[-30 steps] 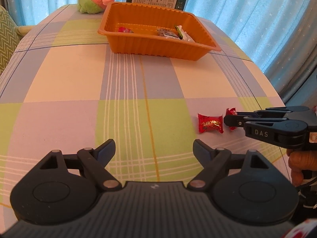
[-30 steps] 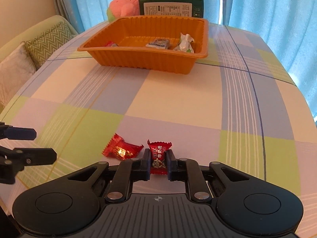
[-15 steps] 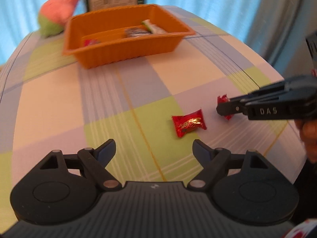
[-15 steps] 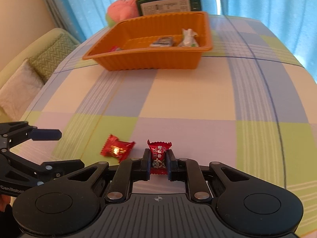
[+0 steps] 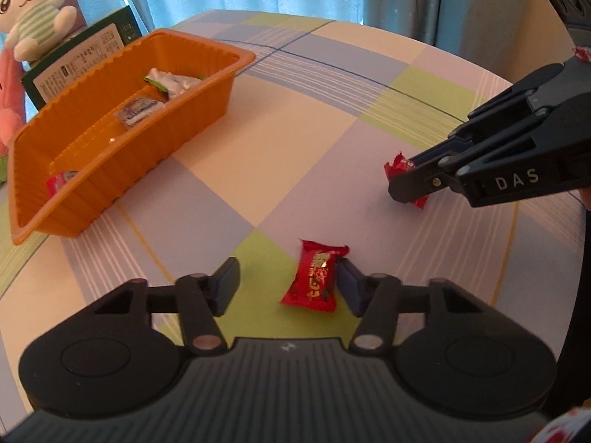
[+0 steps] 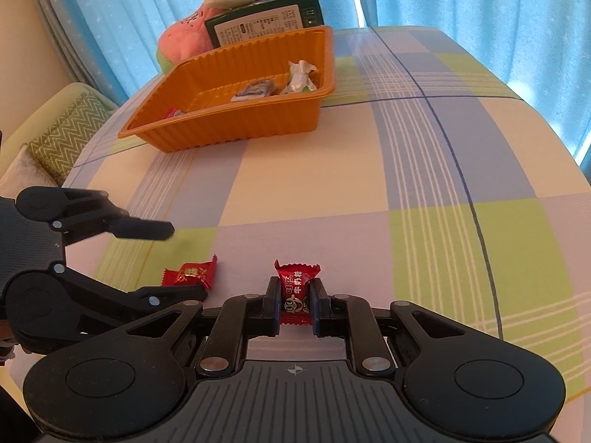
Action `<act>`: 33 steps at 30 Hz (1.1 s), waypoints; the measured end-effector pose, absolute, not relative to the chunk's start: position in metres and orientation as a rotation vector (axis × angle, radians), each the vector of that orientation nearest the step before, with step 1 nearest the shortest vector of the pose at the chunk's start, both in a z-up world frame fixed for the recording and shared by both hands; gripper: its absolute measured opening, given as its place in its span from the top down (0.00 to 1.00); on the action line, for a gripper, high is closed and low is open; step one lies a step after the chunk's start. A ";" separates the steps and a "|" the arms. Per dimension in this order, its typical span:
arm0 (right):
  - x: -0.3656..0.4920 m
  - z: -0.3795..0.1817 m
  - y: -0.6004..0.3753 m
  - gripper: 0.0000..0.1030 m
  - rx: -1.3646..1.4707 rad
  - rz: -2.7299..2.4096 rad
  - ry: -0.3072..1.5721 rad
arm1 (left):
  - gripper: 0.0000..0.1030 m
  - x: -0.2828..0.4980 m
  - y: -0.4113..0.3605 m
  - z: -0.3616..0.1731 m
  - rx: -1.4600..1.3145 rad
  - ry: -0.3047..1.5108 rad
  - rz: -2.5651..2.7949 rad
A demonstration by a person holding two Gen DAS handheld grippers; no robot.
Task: Organize snacks
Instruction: 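Grasp the other red candy with the left tool while the right tool holds its candy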
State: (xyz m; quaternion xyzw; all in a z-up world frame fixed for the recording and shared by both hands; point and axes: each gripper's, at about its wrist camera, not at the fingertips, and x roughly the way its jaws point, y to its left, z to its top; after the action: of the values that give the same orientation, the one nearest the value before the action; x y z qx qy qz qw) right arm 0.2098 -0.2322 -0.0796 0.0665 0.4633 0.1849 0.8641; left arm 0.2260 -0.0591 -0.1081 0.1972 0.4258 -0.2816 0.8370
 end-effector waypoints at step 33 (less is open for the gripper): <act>0.152 -0.049 -0.197 0.85 0.142 0.432 0.955 | 0.81 0.131 -0.008 -0.054 -0.089 0.914 -0.210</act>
State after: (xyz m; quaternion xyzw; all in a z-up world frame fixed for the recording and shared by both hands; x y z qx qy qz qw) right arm 0.1520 -0.1972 -0.0487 0.0679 0.4556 0.2063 0.8633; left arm 0.1309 -0.0078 -0.0542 -0.0426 0.4403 -0.1009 0.8911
